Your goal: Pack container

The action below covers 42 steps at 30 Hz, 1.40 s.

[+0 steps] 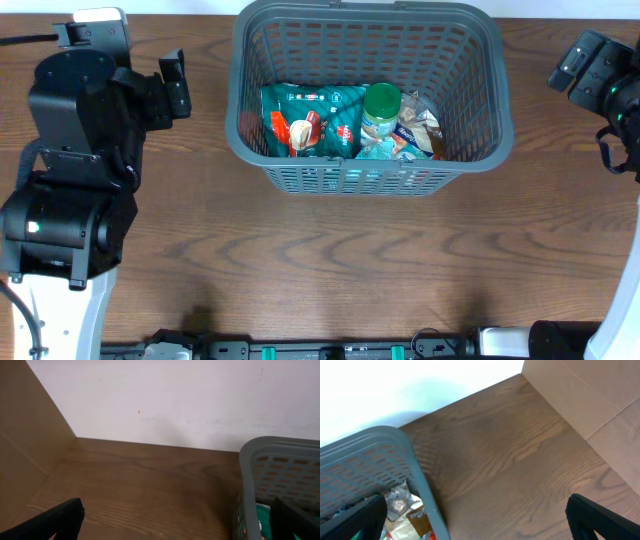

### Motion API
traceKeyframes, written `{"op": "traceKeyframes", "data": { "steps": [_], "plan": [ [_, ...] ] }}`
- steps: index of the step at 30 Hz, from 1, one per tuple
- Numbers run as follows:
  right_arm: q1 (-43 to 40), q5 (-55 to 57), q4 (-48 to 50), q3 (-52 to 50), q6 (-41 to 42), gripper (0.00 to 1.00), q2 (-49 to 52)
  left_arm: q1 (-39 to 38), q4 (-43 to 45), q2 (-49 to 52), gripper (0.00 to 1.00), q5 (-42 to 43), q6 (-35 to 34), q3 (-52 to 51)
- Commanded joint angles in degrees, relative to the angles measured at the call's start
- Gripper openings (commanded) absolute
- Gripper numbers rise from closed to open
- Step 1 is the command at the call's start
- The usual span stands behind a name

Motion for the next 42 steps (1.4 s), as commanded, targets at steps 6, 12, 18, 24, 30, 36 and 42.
{"op": "traceKeyframes", "data": {
  "steps": [6,12,18,24,30,36,42],
  "plan": [
    [-0.46,0.74,-0.04,0.09,0.74,0.99,0.09,0.24,-0.15,0.07,0.99,-1.16,-0.87,0.48],
    [-0.46,0.74,-0.04,0.09,0.74,0.99,0.09,0.26,-1.01,-0.07,0.99,-1.22,-0.74,0.48],
    [-0.46,0.74,-0.04,0.09,0.74,0.99,0.09,0.28,-2.67,-4.7,0.98,-0.68,-0.42,-0.35],
    [-0.46,0.74,-0.04,0.09,0.74,0.99,0.09,0.31,-2.67,-15.54,0.99,-0.7,-0.42,-5.6],
    [-0.46,0.74,-0.04,0.09,0.74,0.99,0.09,2.47,-0.11,-28.37,0.99,2.23,-0.9,-17.88],
    [-0.46,0.74,-0.04,0.09,0.74,0.99,0.09,7.37,11.58,-39.52,0.99,11.96,-0.92,-36.24],
    [-0.46,0.74,-0.04,0.09,0.74,0.99,0.09,8.7,27.61,-47.69,0.99,17.92,-3.23,-56.0]
  ]
}}
